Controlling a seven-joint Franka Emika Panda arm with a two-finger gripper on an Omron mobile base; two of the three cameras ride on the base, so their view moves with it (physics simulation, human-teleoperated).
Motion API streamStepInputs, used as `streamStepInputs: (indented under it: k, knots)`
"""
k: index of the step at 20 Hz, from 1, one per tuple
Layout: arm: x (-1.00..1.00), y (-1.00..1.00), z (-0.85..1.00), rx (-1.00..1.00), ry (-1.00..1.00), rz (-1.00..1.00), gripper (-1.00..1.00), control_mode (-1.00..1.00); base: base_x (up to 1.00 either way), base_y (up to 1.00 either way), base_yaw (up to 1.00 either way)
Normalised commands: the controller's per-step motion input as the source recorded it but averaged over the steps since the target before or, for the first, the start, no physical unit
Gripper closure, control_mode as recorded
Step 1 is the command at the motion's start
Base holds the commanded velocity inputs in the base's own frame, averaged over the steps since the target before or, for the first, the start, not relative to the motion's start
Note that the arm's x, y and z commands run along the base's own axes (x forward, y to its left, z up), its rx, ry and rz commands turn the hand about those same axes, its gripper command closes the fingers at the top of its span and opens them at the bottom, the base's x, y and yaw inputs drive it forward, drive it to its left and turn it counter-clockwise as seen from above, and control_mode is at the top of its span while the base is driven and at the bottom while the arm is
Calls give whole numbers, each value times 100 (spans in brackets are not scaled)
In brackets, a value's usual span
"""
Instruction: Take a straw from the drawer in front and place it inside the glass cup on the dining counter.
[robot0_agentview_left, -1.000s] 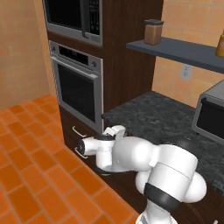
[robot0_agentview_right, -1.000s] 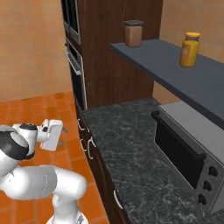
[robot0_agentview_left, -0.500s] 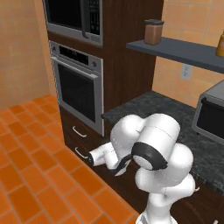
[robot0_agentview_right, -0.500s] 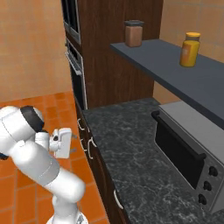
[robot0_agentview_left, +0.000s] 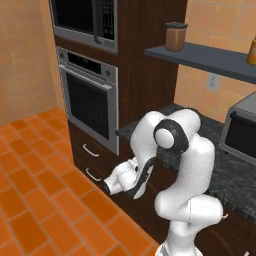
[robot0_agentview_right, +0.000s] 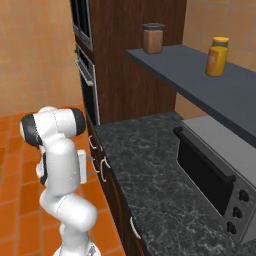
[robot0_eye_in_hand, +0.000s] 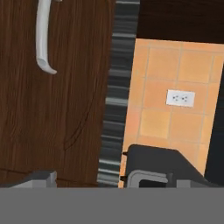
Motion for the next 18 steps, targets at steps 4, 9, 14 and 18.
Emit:
streamStepInputs:
  k: [4, 9, 14, 18]
  knots:
    - [24, -8, -15, -7, -5, -4, -100, -100, 0, 0, 0]
    - [27, -1, -7, -1, -11, -1, -100, -100, 0, 0, 0]
    - [4, -2, 0, 0, -18, 0, -100, -100, 0, 0, 0]
    - [15, -24, 0, 6, -1, 0, -100, -100, 0, 0, 0]
